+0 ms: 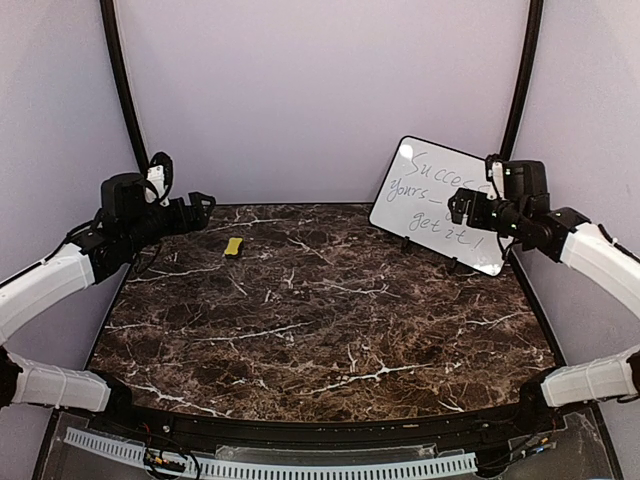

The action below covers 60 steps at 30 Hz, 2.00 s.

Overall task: Erase the whiteboard
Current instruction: Move the whiteboard to the center of the board.

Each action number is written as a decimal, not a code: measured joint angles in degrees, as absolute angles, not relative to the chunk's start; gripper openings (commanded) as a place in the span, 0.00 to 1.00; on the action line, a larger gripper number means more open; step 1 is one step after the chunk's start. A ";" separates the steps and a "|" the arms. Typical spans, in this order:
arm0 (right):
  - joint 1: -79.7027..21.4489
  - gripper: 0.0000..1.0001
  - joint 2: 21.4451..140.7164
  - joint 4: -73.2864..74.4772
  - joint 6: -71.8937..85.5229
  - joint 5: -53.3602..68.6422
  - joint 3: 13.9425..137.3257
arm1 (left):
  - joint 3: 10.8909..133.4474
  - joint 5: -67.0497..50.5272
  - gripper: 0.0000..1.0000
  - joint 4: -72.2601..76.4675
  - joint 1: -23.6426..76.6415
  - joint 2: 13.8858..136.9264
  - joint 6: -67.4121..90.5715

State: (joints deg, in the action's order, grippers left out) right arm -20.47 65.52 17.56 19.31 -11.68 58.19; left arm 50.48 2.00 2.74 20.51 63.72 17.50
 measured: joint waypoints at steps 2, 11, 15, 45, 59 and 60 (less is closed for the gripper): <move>-20.47 0.99 67.11 16.64 21.08 -12.56 57.95 | 50.02 2.15 0.99 3.18 20.51 63.72 17.69; -20.47 0.96 81.43 12.43 28.16 -17.30 59.07 | 49.98 1.17 0.99 4.75 20.51 63.72 18.28; -20.49 0.95 86.41 10.83 29.98 -19.05 59.51 | 49.74 0.91 0.99 5.58 20.51 63.72 18.46; -20.53 0.89 103.31 7.79 39.77 -24.29 64.27 | 48.71 -2.15 0.99 7.22 19.38 63.72 20.32; -20.53 0.84 107.11 7.75 41.23 -27.18 63.44 | 48.69 -3.03 0.99 7.33 18.85 63.72 21.02; -20.53 0.83 107.33 7.73 41.23 -27.31 63.44 | 48.69 -3.03 0.99 7.35 18.85 63.72 21.04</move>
